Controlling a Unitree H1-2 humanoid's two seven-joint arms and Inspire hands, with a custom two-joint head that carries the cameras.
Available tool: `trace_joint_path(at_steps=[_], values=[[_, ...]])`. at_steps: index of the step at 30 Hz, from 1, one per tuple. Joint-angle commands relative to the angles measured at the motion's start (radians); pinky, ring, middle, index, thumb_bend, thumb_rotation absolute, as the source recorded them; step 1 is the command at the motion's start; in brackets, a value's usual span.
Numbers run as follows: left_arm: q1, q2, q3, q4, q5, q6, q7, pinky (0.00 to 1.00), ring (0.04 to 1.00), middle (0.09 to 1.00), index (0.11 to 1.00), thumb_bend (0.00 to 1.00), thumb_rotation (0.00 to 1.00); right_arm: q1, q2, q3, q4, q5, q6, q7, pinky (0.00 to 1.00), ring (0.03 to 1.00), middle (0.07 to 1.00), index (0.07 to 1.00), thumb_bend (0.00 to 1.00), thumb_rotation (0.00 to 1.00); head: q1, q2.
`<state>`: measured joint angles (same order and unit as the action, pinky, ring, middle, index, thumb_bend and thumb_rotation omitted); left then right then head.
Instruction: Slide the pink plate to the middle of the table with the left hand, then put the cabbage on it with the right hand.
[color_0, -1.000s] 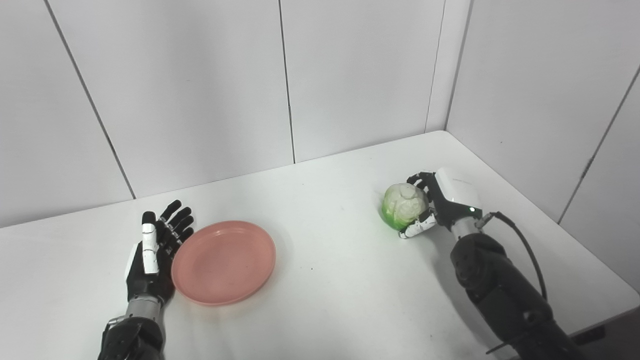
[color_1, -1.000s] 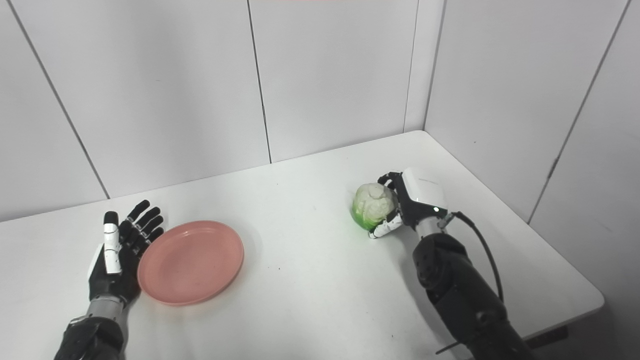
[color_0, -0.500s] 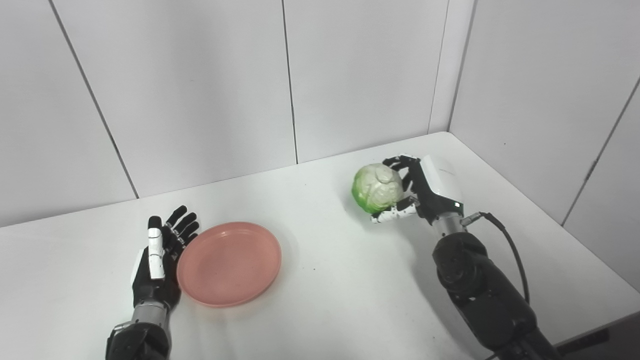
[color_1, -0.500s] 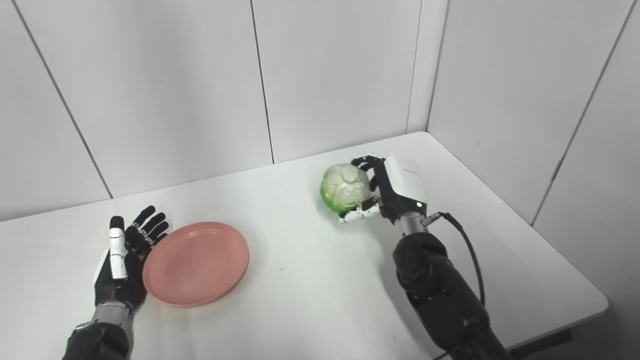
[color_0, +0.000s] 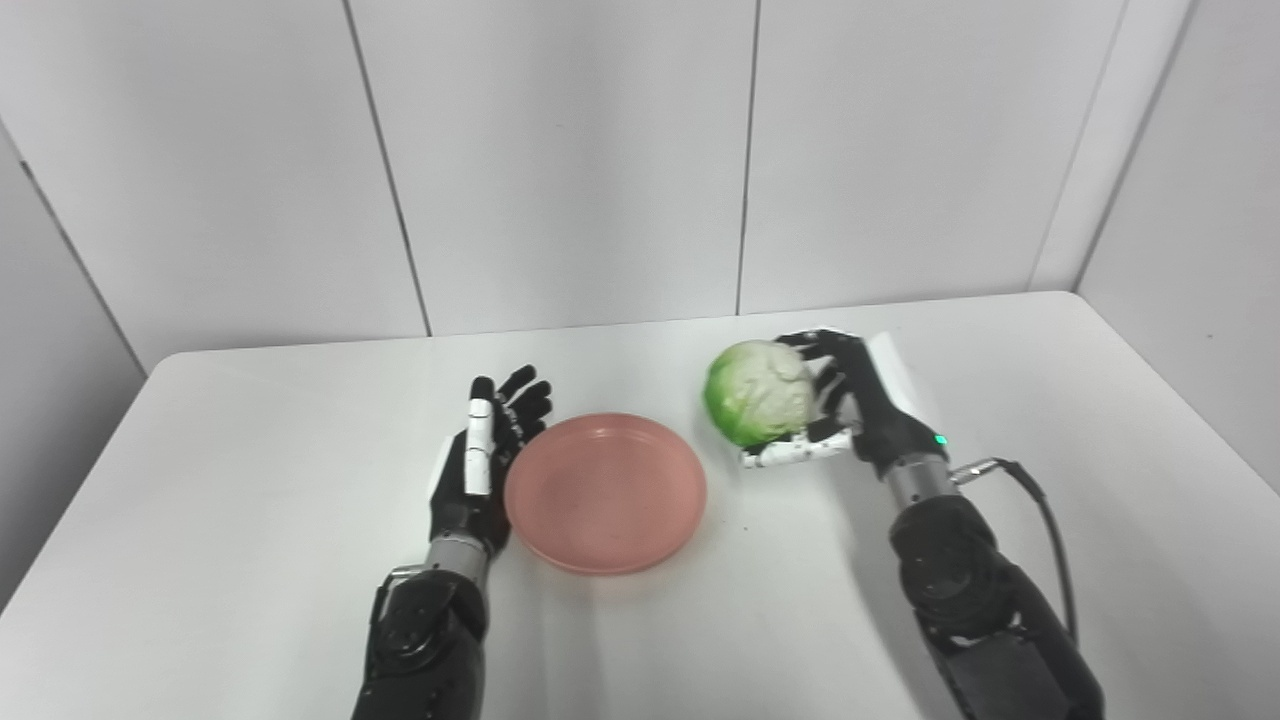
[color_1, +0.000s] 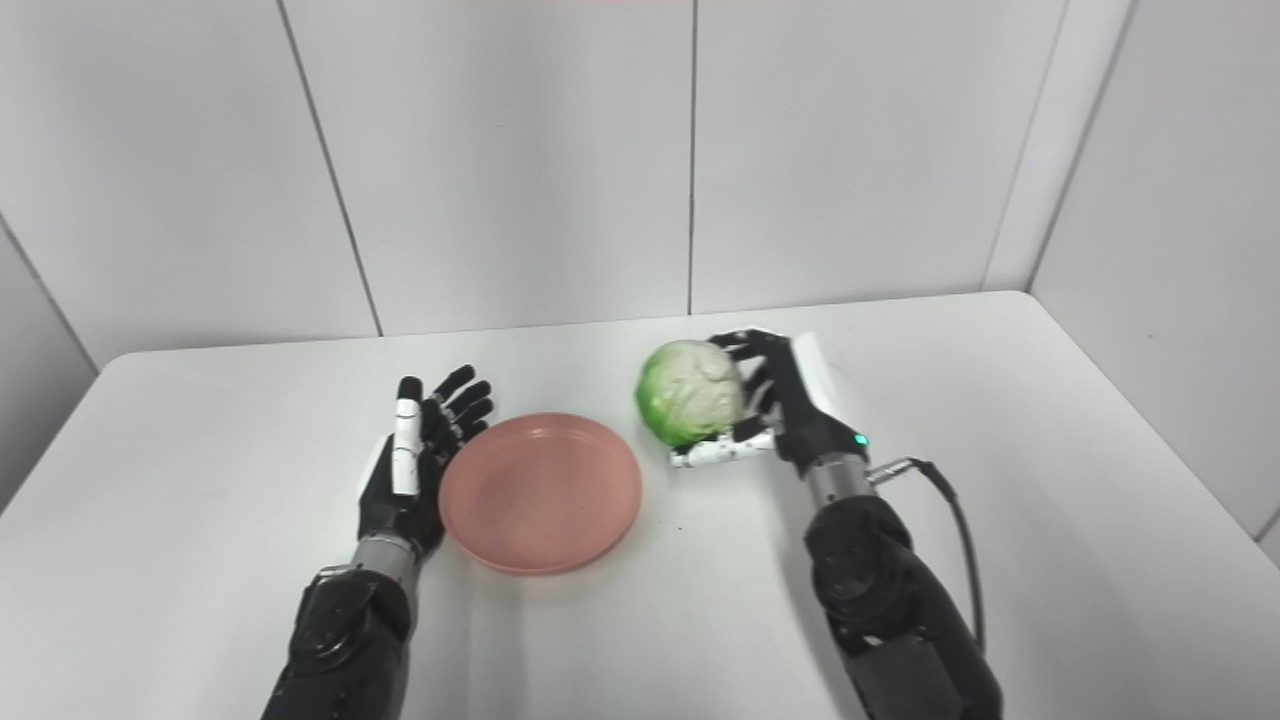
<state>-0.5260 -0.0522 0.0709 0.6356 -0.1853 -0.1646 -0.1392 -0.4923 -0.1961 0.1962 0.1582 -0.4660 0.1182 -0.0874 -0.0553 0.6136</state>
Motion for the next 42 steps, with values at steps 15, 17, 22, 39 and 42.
trace_joint_path(at_steps=[15, 17, 22, 39, 42], values=[[0.021, -0.018, -0.027, 0.037, 0.044, -0.026, 0.017, 0.92, 0.884, 0.856, 0.832, 0.81, 1.00, -0.118, 0.077, 0.120, 0.156, -0.069, -0.127, 0.020, 0.39, 0.451, 0.486, 0.487, 0.53, 0.00, 0.067, -0.003], [0.021, -0.017, -0.027, 0.036, 0.044, -0.025, 0.015, 0.92, 0.886, 0.858, 0.834, 0.81, 1.00, -0.120, 0.077, 0.122, 0.160, -0.073, -0.131, 0.020, 0.38, 0.451, 0.487, 0.487, 0.53, 0.00, 0.067, -0.003], [0.023, -0.020, -0.027, 0.030, 0.039, -0.026, 0.013, 0.87, 0.873, 0.852, 0.825, 0.81, 1.00, -0.138, 0.063, 0.165, 0.237, -0.142, -0.158, -0.005, 0.37, 0.440, 0.483, 0.491, 0.53, 0.00, 0.064, 0.002], [0.018, -0.016, -0.031, 0.052, 0.035, -0.040, 0.003, 0.85, 0.863, 0.853, 0.830, 0.81, 1.00, -0.125, -0.008, 0.235, 0.196, -0.296, -0.142, 0.043, 0.81, 0.879, 0.881, 0.835, 0.67, 0.36, 0.047, 0.010], [0.020, -0.013, -0.031, 0.050, 0.035, -0.041, 0.001, 0.83, 0.859, 0.853, 0.834, 0.80, 1.00, -0.120, -0.017, 0.231, 0.173, -0.298, -0.135, 0.083, 0.98, 0.989, 0.983, 0.909, 0.71, 0.42, 0.041, 0.012]])
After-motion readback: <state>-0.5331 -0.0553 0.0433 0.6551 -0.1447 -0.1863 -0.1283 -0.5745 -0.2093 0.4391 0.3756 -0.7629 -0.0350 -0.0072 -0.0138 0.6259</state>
